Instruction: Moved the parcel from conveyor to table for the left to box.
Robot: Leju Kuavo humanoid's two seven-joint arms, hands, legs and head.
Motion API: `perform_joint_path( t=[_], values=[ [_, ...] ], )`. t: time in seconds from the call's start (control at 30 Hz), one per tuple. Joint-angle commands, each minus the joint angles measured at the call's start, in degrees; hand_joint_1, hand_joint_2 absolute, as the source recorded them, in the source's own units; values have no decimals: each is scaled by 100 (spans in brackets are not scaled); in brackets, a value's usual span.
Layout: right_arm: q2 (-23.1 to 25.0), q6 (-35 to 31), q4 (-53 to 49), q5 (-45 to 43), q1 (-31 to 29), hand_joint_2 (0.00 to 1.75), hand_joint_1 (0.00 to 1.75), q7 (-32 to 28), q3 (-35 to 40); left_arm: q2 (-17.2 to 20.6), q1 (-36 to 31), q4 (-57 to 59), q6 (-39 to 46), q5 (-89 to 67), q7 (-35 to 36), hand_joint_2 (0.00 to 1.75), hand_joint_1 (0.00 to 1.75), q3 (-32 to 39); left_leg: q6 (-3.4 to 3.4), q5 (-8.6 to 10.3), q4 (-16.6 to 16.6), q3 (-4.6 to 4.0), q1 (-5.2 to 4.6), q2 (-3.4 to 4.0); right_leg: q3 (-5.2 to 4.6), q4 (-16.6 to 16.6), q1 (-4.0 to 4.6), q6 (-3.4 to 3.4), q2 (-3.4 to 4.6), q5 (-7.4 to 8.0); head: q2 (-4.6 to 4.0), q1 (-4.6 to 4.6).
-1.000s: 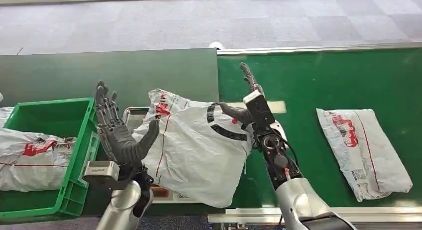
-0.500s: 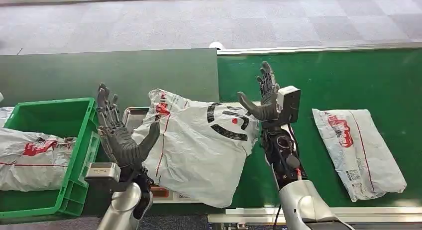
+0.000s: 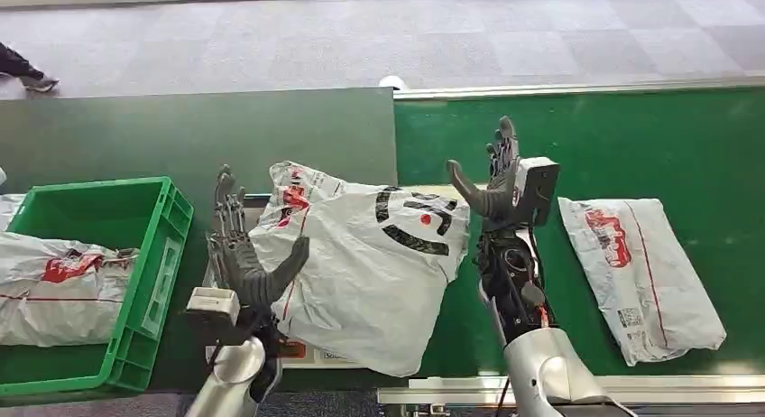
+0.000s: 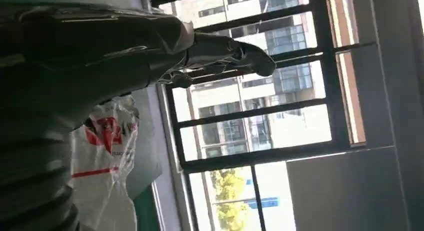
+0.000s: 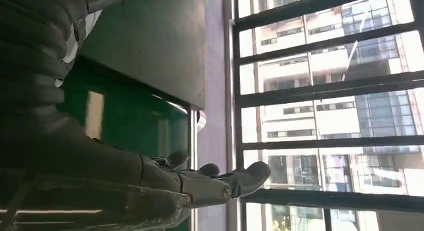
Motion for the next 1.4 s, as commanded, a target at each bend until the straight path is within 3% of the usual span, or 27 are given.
perform_joint_path(
  t=[0.03, 0.23, 0.83, 1.1, 1.27, 1.4],
  values=[
    [-43, -165, 457, -52, -241, 175, 0, 35, 200, -72, -350, 1514, -661, 89, 0, 175, 0, 216, -1, -5, -3, 19, 19, 1, 28, -22, 20, -8, 10, 5, 0, -2],
    [-62, -175, 374, -131, -254, 175, 0, 245, 473, -195, -653, 2188, -1423, 34, 507, 175, 0, 472, 0, -1, -3, 9, 3, -2, 11, -7, 3, -3, 1, 1, 0, -2],
    [-68, 52, 284, -213, -382, 175, 0, 665, 749, -234, -711, 1879, -1376, -50, 670, 175, 0, 518, -1, -3, 5, 1, 8, 1, 4, -4, 8, -5, 7, 3, 0, -2],
    [-96, 80, 438, -252, -462, 175, 0, 683, 930, -232, -581, 1488, -785, 128, -18, 175, 0, 566, -1, -5, 5, 6, 11, 1, 11, -7, 11, -5, 7, 1, 0, -2],
    [-104, 183, 628, -169, -552, 175, 0, 750, 1100, -73, -234, 190, -228, 96, -18, 175, 0, 210, 0, -4, 4, 0, 5, 2, 1, -2, 5, -3, 6, 1, 0, -2],
    [-96, 211, 667, -81, -543, 175, 0, 775, 1191, 10, -234, 173, -37, 0, -18, 175, 0, 48, -1, -6, 4, 3, 8, 7, 5, -4, 8, -4, 10, 0, 0, -2]
  ],
)
